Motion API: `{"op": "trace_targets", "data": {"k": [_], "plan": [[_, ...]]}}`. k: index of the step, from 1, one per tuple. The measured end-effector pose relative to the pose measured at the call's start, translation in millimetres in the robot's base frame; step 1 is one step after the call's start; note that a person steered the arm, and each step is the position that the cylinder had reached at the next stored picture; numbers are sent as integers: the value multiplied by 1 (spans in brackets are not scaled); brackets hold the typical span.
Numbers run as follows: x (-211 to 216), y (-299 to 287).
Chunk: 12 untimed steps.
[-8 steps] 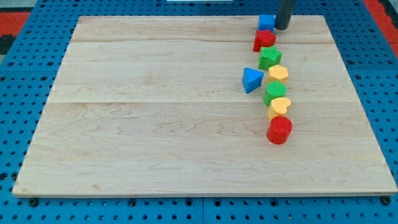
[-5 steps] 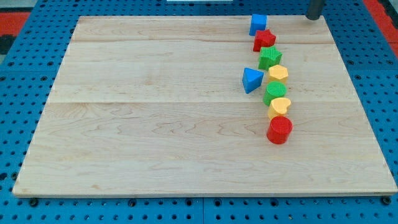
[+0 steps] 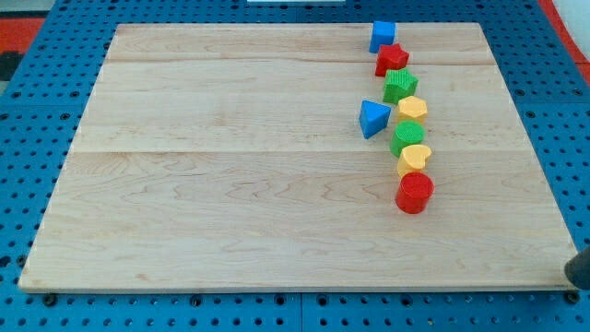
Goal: Place the triangle below the red circle
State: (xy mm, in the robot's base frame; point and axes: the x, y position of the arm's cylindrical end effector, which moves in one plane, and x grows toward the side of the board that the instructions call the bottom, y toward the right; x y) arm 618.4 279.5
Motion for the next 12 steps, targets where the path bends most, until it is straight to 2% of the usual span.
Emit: {"op": "trace_targets", "data": {"k": [1, 2, 3, 5, 6, 7, 8, 9, 11, 12], "plan": [[0, -32], [0, -98], [0, -201], [-20, -332], [-90, -331], [-210, -289], [-298, -245], [-294, -197], [-225, -204], [-170, -192]]}}
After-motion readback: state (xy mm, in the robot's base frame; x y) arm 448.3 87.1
